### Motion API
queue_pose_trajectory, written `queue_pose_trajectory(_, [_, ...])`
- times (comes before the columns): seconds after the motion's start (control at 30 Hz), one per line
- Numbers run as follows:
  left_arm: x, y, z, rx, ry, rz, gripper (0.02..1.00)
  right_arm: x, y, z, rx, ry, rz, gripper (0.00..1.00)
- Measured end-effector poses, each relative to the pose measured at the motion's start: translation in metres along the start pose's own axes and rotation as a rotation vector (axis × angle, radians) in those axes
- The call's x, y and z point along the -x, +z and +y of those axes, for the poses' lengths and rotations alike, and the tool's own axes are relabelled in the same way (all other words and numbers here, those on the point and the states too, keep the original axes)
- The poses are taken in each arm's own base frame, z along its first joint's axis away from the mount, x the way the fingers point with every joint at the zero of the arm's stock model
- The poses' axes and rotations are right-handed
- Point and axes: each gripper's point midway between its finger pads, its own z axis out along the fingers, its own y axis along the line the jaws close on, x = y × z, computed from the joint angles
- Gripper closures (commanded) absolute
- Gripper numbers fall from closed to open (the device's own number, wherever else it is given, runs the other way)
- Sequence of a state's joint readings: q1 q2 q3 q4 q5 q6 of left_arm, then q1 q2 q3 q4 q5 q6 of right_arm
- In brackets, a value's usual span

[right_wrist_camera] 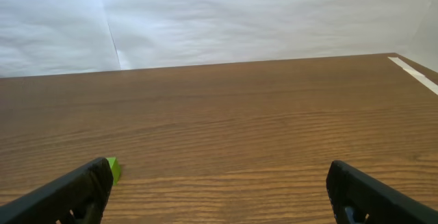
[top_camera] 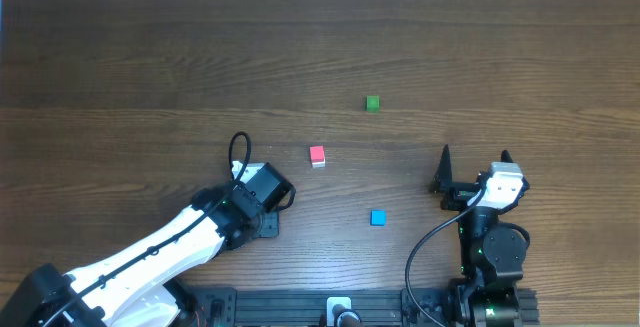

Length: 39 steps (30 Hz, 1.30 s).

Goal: Stack Cubes

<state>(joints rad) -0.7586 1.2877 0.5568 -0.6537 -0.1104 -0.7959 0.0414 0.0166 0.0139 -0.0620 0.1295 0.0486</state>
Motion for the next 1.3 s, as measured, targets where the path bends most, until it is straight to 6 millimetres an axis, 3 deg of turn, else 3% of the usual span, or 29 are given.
queue_pose_trajectory(0.13, [-0.005, -0.004, 0.001, 0.009, 0.004, 0.037, 0.873, 0.0, 0.0, 0.0, 0.0, 0.001, 0.0, 0.007])
queue_pose_trajectory(0.23, [0.0, -0.018, -0.004, 0.018, 0.003, 0.061, 0.871, 0.0, 0.0, 0.0, 0.0, 0.0, 0.0, 0.007])
queue_pose_trajectory(0.4, [0.047, -0.067, -0.037, -0.021, -0.025, 0.028, 0.877, 0.0, 0.0, 0.0, 0.0, 0.001, 0.0, 0.009])
queue_pose_trajectory(0.57, [0.089, -0.096, -0.068, -0.038, -0.04, 0.008, 0.877, 0.0, 0.0, 0.0, 0.0, 0.0, 0.0, 0.009])
queue_pose_trajectory(0.7, [0.11, -0.093, -0.09, -0.043, -0.041, 0.013, 0.875, 0.0, 0.0, 0.0, 0.0, 0.0, 0.0, 0.007])
queue_pose_trajectory(1.0, [0.117, -0.063, -0.108, -0.046, -0.038, 0.054, 0.869, 0.0, 0.0, 0.0, 0.0, 0.0, 0.0, 0.009])
queue_pose_trajectory(1.3, [0.126, -0.055, -0.119, -0.073, -0.04, 0.028, 0.864, 0.0, 0.0, 0.0, 0.001, 0.0, 0.0, 0.007])
